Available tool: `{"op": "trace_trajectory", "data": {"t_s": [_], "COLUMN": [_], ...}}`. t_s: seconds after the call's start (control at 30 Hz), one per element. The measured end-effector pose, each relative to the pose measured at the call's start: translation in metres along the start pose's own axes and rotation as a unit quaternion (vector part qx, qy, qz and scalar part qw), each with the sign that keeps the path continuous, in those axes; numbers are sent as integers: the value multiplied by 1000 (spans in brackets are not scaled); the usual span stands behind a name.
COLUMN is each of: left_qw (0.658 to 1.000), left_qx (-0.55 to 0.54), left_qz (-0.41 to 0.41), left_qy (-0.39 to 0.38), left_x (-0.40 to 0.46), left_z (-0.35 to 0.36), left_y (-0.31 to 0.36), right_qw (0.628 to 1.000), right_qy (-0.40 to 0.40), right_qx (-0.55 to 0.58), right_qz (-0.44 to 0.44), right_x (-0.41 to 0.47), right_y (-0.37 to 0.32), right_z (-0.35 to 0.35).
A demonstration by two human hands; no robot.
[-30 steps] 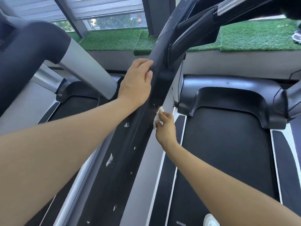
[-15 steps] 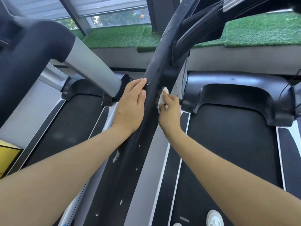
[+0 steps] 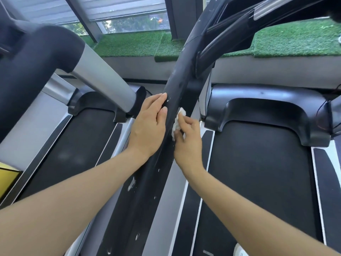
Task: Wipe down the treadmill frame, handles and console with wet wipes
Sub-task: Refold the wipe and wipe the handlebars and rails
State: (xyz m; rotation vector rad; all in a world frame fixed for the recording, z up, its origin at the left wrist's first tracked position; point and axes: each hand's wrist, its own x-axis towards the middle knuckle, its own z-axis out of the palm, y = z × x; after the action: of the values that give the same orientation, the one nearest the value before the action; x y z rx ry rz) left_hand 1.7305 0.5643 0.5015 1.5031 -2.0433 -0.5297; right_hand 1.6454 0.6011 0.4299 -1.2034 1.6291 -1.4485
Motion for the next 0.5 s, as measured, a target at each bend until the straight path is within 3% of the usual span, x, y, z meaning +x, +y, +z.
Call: {"op": "trace_trajectory", "data": {"t_s": [0.2,0.37,0.5], "left_qw": [1000,1000,1000], "left_qx": [2,-3,-1], "left_qz": [1,5,5], "left_qy": [1,7,5], "left_x": [-1,0,0], "left_z": [1,2,1], "left_y": [0,-3,-2], "right_qw": [993,998,998], "right_qy": [5,-7,12], "right_qx": [69,62,48], "right_qz": [96,25,45], "right_x": [63,18,50], "right_y": [-17,-19,-25], "right_z": [-12,-4,-8]}}
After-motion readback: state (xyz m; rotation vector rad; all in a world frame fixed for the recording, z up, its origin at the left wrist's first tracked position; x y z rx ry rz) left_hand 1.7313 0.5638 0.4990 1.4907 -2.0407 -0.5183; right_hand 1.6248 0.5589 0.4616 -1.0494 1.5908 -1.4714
